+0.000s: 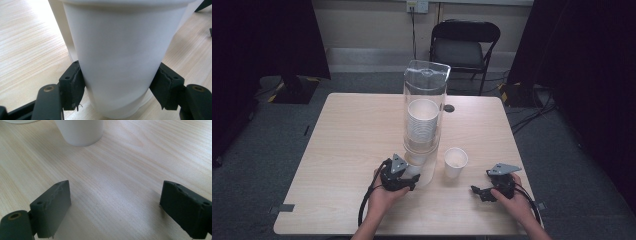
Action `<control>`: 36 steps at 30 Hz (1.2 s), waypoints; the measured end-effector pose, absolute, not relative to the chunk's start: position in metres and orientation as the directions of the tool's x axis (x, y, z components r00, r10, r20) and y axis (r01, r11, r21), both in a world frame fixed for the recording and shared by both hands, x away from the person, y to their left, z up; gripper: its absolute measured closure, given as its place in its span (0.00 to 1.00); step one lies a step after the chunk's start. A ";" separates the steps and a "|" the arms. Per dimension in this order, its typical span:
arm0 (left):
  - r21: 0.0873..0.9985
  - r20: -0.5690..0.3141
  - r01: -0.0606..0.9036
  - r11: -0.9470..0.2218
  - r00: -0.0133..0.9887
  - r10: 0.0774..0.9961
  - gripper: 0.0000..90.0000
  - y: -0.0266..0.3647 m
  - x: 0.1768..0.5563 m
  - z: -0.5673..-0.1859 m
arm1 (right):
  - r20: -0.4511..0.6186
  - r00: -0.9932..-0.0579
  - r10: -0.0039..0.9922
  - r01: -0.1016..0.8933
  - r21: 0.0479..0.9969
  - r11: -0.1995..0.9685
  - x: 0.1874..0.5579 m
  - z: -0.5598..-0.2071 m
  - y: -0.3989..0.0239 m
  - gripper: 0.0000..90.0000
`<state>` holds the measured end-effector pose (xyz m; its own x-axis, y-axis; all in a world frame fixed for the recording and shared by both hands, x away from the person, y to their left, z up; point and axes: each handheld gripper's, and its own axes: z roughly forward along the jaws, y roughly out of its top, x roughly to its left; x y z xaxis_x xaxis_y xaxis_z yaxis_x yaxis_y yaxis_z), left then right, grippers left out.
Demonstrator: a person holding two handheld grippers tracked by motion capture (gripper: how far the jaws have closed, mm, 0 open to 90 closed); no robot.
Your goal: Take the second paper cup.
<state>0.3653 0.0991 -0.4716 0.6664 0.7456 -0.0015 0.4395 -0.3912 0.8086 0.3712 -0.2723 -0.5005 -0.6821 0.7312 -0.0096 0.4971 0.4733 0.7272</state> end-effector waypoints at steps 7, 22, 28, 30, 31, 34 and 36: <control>0.790 0.019 0.444 -0.424 0.672 0.740 0.36 0.105 0.362 -0.468 | -0.012 -0.681 0.732 0.496 0.727 0.474 0.371 -0.501 -0.272 0.10; 0.772 0.017 0.482 -0.413 0.635 0.773 0.36 0.141 0.351 -0.475 | -0.011 -0.681 0.732 0.497 0.727 0.474 0.371 -0.500 -0.272 0.10; 0.795 0.002 0.489 -0.359 0.589 0.808 0.36 0.159 0.348 -0.481 | -0.012 -0.679 0.734 0.499 0.726 0.473 0.371 -0.500 -0.272 0.10; 0.799 -0.001 0.493 -0.345 0.574 0.819 0.35 0.164 0.348 -0.483 | -0.013 -0.679 0.734 0.497 0.727 0.474 0.371 -0.501 -0.272 0.09; 0.800 0.004 0.491 -0.346 0.572 0.820 0.35 0.165 0.348 -0.484 | -0.013 -0.679 0.734 0.499 0.726 0.474 0.371 -0.501 -0.272 0.10; 0.792 0.002 0.504 -0.346 0.563 0.826 0.35 0.171 0.349 -0.490 | -0.012 -0.679 0.734 0.499 0.726 0.473 0.371 -0.501 -0.272 0.10; 0.802 -0.013 0.503 -0.323 0.555 0.832 0.35 0.174 0.351 -0.492 | -0.012 -0.678 0.735 0.499 0.726 0.473 0.371 -0.501 -0.272 0.10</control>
<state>0.3507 0.1738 -0.4920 0.5549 0.8318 -0.0128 0.5026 -0.3229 0.8020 0.3713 -0.2720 -0.5005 -0.6785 0.7345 -0.0124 0.4990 0.4732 0.7261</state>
